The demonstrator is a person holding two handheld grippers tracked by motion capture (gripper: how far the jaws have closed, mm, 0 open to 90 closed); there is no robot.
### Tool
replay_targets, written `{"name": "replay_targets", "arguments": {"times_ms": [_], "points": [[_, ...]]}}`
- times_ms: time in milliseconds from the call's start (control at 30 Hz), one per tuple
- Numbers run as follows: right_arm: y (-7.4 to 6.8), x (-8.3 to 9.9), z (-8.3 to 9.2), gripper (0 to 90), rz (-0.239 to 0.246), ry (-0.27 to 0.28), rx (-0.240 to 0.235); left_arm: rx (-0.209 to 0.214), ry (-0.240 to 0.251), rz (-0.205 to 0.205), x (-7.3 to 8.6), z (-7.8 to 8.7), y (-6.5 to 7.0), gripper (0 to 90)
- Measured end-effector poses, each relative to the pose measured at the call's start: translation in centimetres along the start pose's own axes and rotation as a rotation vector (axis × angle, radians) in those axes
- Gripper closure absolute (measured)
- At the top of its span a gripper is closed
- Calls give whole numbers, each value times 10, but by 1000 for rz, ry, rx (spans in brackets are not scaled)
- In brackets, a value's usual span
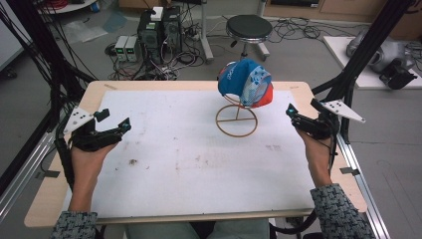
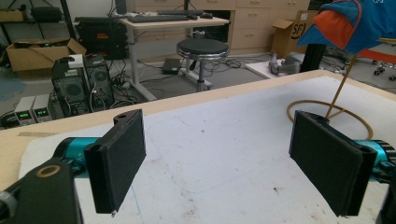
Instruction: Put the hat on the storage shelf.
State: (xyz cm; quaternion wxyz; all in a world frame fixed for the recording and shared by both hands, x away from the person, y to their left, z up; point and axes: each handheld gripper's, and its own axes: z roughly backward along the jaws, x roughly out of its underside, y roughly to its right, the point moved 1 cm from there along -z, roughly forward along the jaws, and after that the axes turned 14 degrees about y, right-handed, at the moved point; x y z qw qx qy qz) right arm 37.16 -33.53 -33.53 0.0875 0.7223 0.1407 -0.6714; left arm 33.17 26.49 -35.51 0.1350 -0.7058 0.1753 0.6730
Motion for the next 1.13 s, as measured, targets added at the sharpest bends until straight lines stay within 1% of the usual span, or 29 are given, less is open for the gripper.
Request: {"name": "replay_targets", "arguments": {"times_ms": [67,200,233,300,333,367,433,567,700,733,867,1000,1133], "points": [[-7,0,0,109,16,-8,-8,-2,3,2,0,0,0,188],[-20,0,3,109,27,-14,-33,2,3,3,0,0,0,188],[-22,0,3,109,31,-11,-41,2,3,3,0,0,0,188],[-24,3,7,110,35,18,-45,5,2,1,0,0,0,188],[-24,6,7,110,27,4,-50,3,3,1,0,0,0,188],[-23,10,8,110,6,-16,-52,2,4,3,0,0,0,187],[-22,16,9,110,-3,-24,-50,1,3,2,0,0,0,187],[-22,29,13,109,1,-18,-57,-1,-2,-4,0,0,0,187],[-25,41,16,110,26,-17,-67,-2,-4,-4,2,-1,0,187],[-26,44,17,110,22,-19,-69,-3,-6,-4,2,-1,0,187],[-31,54,18,110,44,-43,-79,-2,-7,-5,2,-1,-1,187],[-31,54,18,110,34,-43,-81,-3,-5,-1,2,-1,-1,187],[-30,50,19,109,28,-29,-78,-3,-8,-2,2,-2,-1,187]]}}
